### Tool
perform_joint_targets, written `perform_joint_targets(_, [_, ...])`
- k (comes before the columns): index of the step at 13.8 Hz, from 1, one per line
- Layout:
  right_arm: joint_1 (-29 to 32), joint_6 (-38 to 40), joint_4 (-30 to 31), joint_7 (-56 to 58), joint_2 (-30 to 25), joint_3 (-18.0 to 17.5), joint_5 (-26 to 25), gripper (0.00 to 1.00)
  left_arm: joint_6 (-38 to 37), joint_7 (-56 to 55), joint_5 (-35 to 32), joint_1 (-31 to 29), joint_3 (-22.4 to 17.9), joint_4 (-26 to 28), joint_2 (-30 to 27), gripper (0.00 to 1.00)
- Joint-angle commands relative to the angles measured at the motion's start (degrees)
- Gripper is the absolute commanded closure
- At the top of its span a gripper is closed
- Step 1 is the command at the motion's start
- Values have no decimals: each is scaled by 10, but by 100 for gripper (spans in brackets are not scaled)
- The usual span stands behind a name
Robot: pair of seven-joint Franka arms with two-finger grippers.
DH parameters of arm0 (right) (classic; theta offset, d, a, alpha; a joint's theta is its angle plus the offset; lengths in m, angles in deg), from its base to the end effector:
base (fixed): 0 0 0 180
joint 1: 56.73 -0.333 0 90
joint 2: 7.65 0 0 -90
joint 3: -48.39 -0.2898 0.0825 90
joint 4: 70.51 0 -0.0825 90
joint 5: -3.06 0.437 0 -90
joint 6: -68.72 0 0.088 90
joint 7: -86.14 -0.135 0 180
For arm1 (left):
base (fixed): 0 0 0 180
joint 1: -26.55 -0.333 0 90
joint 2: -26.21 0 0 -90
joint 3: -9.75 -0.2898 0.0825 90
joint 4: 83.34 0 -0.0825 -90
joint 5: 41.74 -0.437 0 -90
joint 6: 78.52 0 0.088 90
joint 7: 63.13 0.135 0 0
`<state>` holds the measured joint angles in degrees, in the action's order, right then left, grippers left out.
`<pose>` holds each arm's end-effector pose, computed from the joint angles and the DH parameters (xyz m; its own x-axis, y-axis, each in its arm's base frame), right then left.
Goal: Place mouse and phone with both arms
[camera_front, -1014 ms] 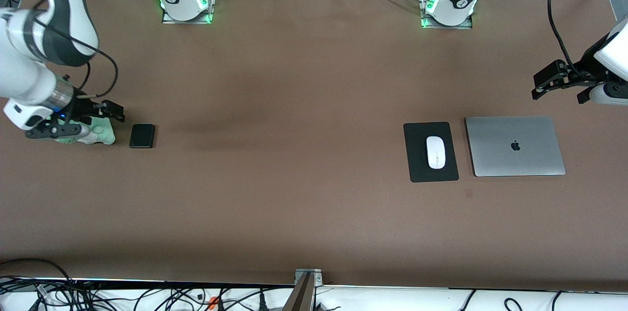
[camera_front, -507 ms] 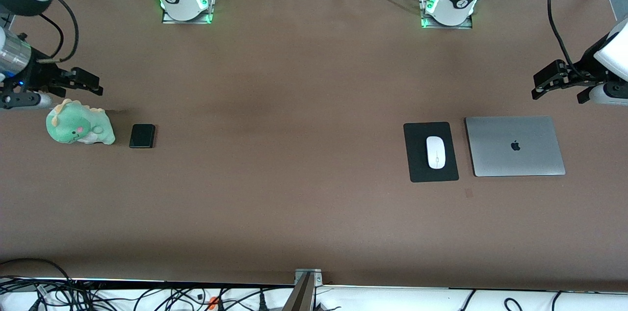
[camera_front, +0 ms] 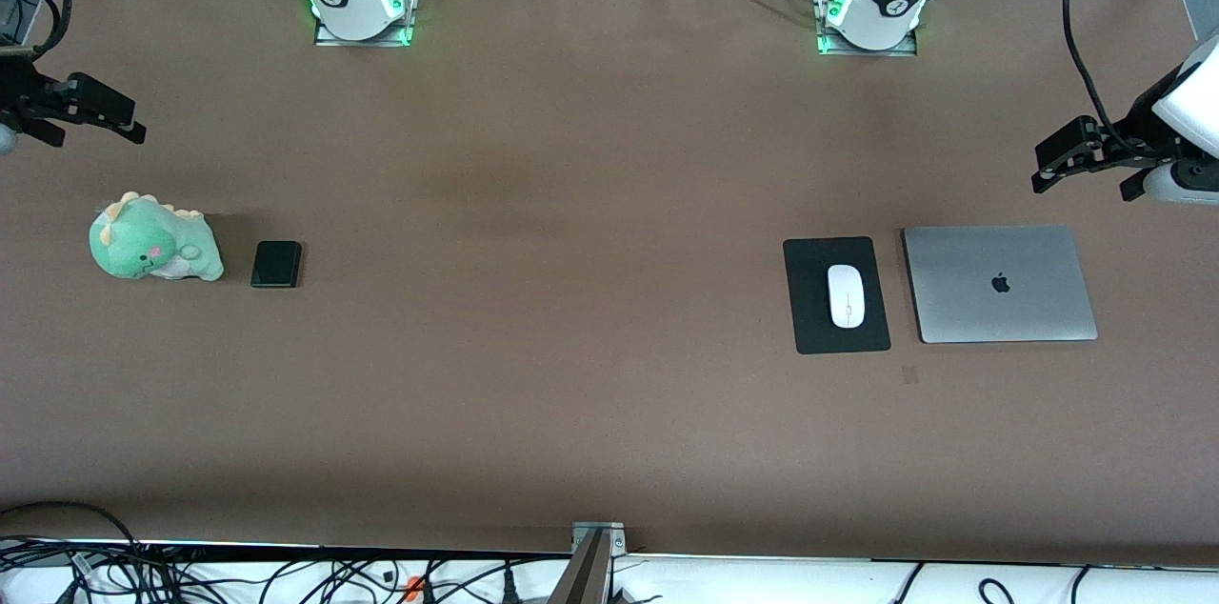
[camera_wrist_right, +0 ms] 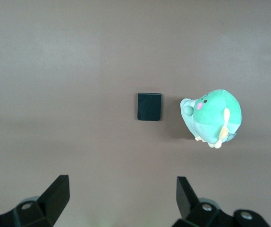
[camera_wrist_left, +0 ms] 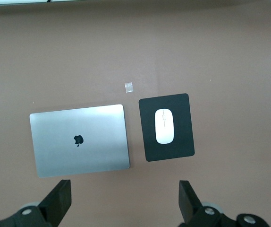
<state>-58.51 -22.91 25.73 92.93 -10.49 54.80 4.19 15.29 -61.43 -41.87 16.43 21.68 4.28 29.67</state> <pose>0.5912 -0.0464 0.5452 0.9989 0.0374 -0.0280 0.0366 -0.9989 -0.0287 0.6321 -0.0166 0.5617 0.9970 -0.0604 0.0492 -0.0609 -0.9981 0.0088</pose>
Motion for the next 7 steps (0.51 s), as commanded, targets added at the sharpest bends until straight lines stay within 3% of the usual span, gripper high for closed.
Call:
perform_joint_targets(1, [12,20,-6,-14,-4,-14,-8,0,-11,9,-12,2,1,-13,5,0])
perform_joint_targets(7, [11,27,-7,-38,-6,-22,-9,0,-14,8,-12,3,2,-13,5,0])
